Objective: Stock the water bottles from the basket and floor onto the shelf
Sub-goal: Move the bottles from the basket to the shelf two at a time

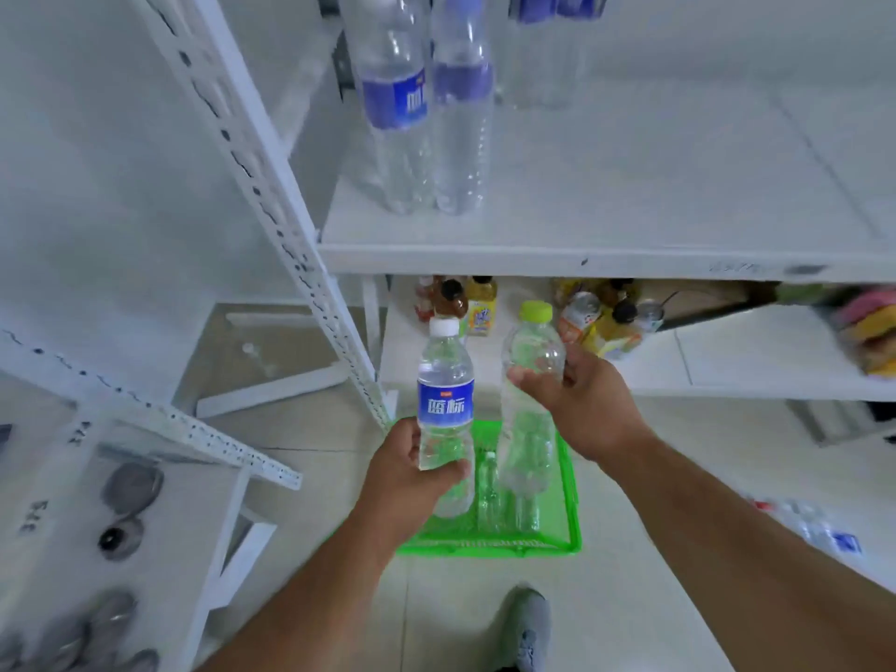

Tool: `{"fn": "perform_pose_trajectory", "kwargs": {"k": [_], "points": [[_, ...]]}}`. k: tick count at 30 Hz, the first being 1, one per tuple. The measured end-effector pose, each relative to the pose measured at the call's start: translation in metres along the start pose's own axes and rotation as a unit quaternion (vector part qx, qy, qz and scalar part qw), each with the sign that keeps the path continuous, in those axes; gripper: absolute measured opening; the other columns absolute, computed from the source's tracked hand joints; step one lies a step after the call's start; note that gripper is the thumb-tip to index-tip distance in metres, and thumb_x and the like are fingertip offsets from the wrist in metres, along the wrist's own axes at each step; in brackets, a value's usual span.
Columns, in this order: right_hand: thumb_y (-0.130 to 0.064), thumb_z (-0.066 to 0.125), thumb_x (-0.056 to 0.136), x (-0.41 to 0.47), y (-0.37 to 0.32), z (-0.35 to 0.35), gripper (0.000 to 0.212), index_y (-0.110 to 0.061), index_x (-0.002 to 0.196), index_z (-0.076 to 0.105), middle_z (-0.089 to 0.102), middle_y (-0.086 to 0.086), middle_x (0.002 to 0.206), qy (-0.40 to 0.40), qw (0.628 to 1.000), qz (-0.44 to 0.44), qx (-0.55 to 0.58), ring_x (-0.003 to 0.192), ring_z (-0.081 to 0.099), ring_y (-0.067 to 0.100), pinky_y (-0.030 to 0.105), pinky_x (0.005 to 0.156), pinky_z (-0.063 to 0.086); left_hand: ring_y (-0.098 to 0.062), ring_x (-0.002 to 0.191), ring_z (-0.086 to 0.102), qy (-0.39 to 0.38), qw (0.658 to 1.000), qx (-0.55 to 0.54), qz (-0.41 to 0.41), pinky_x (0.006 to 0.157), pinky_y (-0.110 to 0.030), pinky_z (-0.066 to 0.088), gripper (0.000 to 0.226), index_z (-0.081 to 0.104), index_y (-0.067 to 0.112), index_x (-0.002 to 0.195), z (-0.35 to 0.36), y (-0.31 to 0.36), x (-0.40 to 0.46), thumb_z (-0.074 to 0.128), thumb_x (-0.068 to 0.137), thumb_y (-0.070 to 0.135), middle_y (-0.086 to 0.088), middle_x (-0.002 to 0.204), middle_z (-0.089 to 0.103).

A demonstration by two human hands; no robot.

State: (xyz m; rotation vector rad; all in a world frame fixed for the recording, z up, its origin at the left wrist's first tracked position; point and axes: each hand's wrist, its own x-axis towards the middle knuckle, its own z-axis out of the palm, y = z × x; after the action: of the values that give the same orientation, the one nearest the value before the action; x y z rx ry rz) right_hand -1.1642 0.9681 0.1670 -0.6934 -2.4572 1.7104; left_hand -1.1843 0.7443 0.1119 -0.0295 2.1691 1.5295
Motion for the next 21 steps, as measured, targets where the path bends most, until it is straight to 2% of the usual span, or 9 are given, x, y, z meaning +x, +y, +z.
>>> {"fn": "perform_pose_trajectory", "kwargs": {"k": [4,7,9,11,12,17,19,21], "points": [[-0.041,0.079,0.08,-0.06,-0.077,-0.024,0.026,-0.028,0.101,0.073,0.076,-0.018,0.09,0.029,0.998,-0.06,0.008,0.085,0.07,-0.004,0.016,0.07,0.05,-0.003,0.085,0.071,-0.016,0.998,0.012,0.059,0.072,-0.019,0.051,0.044,0.064,0.029,0.1,-0.03,0.046,-0.064,0.086,0.063,0.019,0.015,0.093,0.075],[-0.045,0.078,0.08,-0.101,-0.123,-0.041,0.027,-0.026,0.098,0.072,0.076,-0.014,0.088,0.055,0.995,-0.084,-0.002,0.083,0.071,0.001,0.025,0.073,0.053,-0.01,0.089,0.072,-0.026,0.995,0.005,0.092,0.08,-0.031,0.056,0.049,0.064,0.027,0.103,-0.047,0.072,-0.102,0.085,0.06,0.021,0.009,0.096,0.076],[-0.047,0.077,0.08,-0.124,-0.147,-0.052,0.025,-0.026,0.093,0.072,0.076,-0.014,0.085,0.071,0.992,-0.106,-0.009,0.08,0.071,0.001,0.027,0.072,0.053,-0.01,0.089,0.072,-0.032,0.993,-0.004,0.112,0.074,-0.025,0.056,0.052,0.064,0.028,0.104,-0.057,0.089,-0.122,0.086,0.057,0.025,0.01,0.097,0.076],[-0.048,0.077,0.08,-0.145,-0.166,-0.061,0.025,-0.026,0.091,0.072,0.075,-0.014,0.082,0.085,0.989,-0.12,-0.018,0.077,0.07,-0.001,0.024,0.068,0.049,-0.003,0.086,0.071,-0.036,0.991,-0.009,0.132,0.065,-0.013,0.052,0.056,0.063,0.03,0.104,-0.063,0.103,-0.139,0.085,0.053,0.032,0.017,0.096,0.075],[-0.048,0.077,0.08,-0.154,-0.174,-0.065,0.026,-0.026,0.091,0.071,0.075,-0.013,0.082,0.091,0.988,-0.124,-0.017,0.076,0.069,-0.001,0.023,0.068,0.048,0.0,0.084,0.07,-0.037,0.989,-0.006,0.141,0.065,-0.013,0.05,0.056,0.063,0.031,0.104,-0.066,0.11,-0.147,0.085,0.053,0.033,0.019,0.096,0.074],[-0.05,0.077,0.079,-0.188,-0.201,-0.087,0.027,-0.026,0.091,0.07,0.075,-0.015,0.08,0.105,0.984,-0.143,-0.014,0.073,0.069,-0.002,0.021,0.065,0.047,0.0,0.086,0.07,-0.03,0.984,0.01,0.176,0.079,-0.028,0.054,0.05,0.062,0.031,0.106,-0.068,0.144,-0.174,0.088,0.065,0.019,0.012,0.098,0.075],[-0.051,0.077,0.078,-0.195,-0.206,-0.097,0.029,-0.027,0.094,0.07,0.075,-0.017,0.081,0.108,0.983,-0.148,-0.007,0.074,0.069,-0.003,0.021,0.066,0.047,0.001,0.086,0.07,-0.027,0.981,0.009,0.191,0.078,-0.023,0.054,0.049,0.061,0.031,0.106,-0.064,0.157,-0.181,0.088,0.067,0.017,0.013,0.097,0.075],[-0.054,0.076,0.078,-0.199,-0.208,-0.107,0.031,-0.029,0.095,0.07,0.075,-0.019,0.082,0.112,0.982,-0.153,-0.012,0.074,0.069,-0.004,0.022,0.066,0.048,0.007,0.081,0.068,-0.028,0.978,0.01,0.207,0.066,-0.009,0.05,0.047,0.06,0.032,0.105,-0.058,0.168,-0.188,0.087,0.069,0.017,0.022,0.094,0.073]]}}
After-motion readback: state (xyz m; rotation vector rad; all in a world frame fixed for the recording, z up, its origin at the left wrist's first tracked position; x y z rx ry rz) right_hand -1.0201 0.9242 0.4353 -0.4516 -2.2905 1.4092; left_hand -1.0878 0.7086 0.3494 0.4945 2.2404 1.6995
